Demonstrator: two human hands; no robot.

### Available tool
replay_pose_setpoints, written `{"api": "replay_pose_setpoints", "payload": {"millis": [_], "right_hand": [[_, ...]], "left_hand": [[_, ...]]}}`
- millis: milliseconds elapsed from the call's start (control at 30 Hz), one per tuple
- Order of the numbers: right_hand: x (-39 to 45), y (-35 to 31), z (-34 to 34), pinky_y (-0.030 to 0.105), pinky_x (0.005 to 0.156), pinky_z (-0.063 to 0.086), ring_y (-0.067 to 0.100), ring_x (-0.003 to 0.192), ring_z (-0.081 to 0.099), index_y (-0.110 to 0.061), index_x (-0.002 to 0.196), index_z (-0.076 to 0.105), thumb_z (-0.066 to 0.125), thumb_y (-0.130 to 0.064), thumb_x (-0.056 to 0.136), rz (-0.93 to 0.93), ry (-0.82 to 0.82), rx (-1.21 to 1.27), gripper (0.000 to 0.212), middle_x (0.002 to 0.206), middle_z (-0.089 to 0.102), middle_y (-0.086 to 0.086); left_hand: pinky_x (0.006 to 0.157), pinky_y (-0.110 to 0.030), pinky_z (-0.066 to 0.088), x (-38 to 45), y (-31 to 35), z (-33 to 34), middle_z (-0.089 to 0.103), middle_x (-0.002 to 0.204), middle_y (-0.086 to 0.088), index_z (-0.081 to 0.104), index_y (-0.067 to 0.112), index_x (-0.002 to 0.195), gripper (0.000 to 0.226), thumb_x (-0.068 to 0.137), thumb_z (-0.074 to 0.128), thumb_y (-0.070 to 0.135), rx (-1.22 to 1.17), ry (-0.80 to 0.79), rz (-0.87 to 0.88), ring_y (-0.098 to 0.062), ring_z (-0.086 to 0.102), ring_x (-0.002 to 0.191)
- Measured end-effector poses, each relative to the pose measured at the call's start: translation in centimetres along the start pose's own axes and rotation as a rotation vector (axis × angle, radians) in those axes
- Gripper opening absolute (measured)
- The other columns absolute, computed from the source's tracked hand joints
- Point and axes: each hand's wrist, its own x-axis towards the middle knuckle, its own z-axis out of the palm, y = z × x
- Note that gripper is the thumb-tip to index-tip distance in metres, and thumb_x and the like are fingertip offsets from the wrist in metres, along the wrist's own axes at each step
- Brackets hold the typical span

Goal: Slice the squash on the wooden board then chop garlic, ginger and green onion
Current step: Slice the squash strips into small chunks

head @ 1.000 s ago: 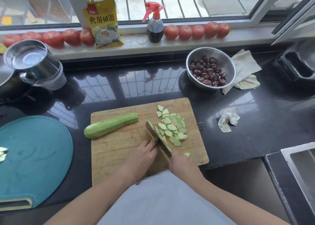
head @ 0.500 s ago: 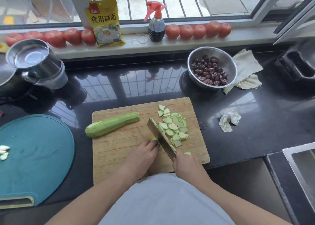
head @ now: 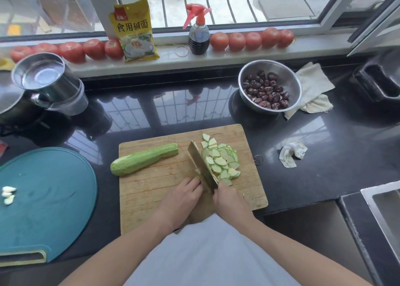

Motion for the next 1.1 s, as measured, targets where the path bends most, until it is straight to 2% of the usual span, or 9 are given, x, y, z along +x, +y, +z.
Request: {"api": "replay_pose_setpoints", "payload": {"millis": [67,200,433,533,633,700,800,933,1100], "right_hand": [[-0.4,0.4,-0.3,0.038,0.056,0.038,0.035,0.069,0.056,-0.021,0.083,0.032,0.039,-0.03,0.098,-0.012,-0.01,0.017,0.019,0.064,0.044,-0.003],[-1.9,1.1,-0.9,0.037,0.057,0.036,0.036,0.071,0.061,-0.02,0.083,0.034,0.042,-0.026,0.096,-0.056,-0.022,-0.02,0.016,0.065,0.051,0.001],[-2.9,0.9,-1.9,0.037,0.059,0.028,0.034,0.066,0.051,-0.022,0.09,0.029,0.043,-0.022,0.096,-0.109,-0.051,-0.07,0.015,0.073,0.062,0.007],[-3.1,1.1,-1.8,0.037,0.059,0.028,0.036,0.074,0.055,-0.021,0.088,0.032,0.041,-0.022,0.096,-0.07,-0.083,-0.067,0.012,0.072,0.059,0.007],[-3.0,1.2,-1.4,0.036,0.06,0.027,0.031,0.068,0.05,-0.019,0.082,0.032,0.04,-0.019,0.096,-0.073,-0.093,-0.108,0.015,0.062,0.045,-0.001],[-2.5,1.0,-1.0,0.036,0.06,0.029,0.03,0.065,0.053,-0.018,0.082,0.034,0.041,-0.018,0.095,-0.071,-0.087,-0.144,0.014,0.066,0.055,0.001],[-1.3,0.4,0.0,0.038,0.061,0.04,0.036,0.078,0.064,-0.018,0.091,0.041,0.04,-0.019,0.094,-0.018,-0.084,-0.093,0.003,0.076,0.063,0.006],[-0.2,0.0,0.4,0.039,0.057,0.039,0.036,0.077,0.063,-0.023,0.082,0.033,0.041,-0.029,0.098,0.015,-0.044,0.011,0.019,0.062,0.039,-0.004],[-1.7,1.1,-1.1,0.038,0.059,0.035,0.038,0.076,0.06,-0.021,0.085,0.033,0.04,-0.03,0.099,-0.032,-0.058,0.027,0.018,0.07,0.054,0.005]], "left_hand": [[0.051,-0.019,0.049,0.0,-0.1,0.0,0.065,0.107,0.005,0.07,0.018,0.106,0.04,0.069,0.081,0.008,0.018,0.015,0.006,-0.014,0.063,0.095],[0.048,-0.022,0.053,0.0,-0.2,0.4,0.068,0.106,0.001,0.073,0.014,0.104,0.046,0.061,0.085,0.003,-0.003,0.052,0.002,-0.017,0.066,0.093],[0.052,-0.023,0.056,0.2,-0.4,0.8,0.066,0.11,0.0,0.072,0.012,0.11,0.053,0.06,0.085,0.001,-0.023,0.004,0.005,-0.019,0.064,0.097],[0.06,-0.027,0.059,0.2,-0.5,1.2,0.063,0.121,-0.002,0.067,0.01,0.121,0.052,0.071,0.077,0.0,-0.038,-0.044,-0.007,-0.021,0.061,0.107],[0.067,-0.03,0.06,0.3,-0.6,1.3,0.056,0.131,-0.002,0.059,0.011,0.133,0.052,0.082,0.065,-0.001,-0.042,-0.072,-0.011,-0.022,0.055,0.116],[0.069,-0.031,0.06,0.3,-0.7,1.3,0.053,0.134,-0.001,0.055,0.011,0.137,0.051,0.087,0.059,0.0,-0.036,-0.078,-0.007,-0.021,0.052,0.119],[0.066,-0.03,0.058,0.3,-0.5,1.0,0.055,0.129,-0.001,0.059,0.012,0.131,0.046,0.087,0.06,0.0,-0.035,-0.053,0.006,-0.021,0.055,0.11],[0.06,-0.03,0.058,0.0,-0.4,0.6,0.061,0.118,-0.003,0.065,0.011,0.117,0.038,0.081,0.066,-0.001,-0.046,-0.028,0.005,-0.022,0.059,0.102],[0.054,-0.028,0.057,0.0,-0.6,0.6,0.065,0.113,-0.003,0.069,0.011,0.111,0.039,0.074,0.076,0.0,-0.044,-0.021,-0.005,-0.021,0.063,0.101]]}}
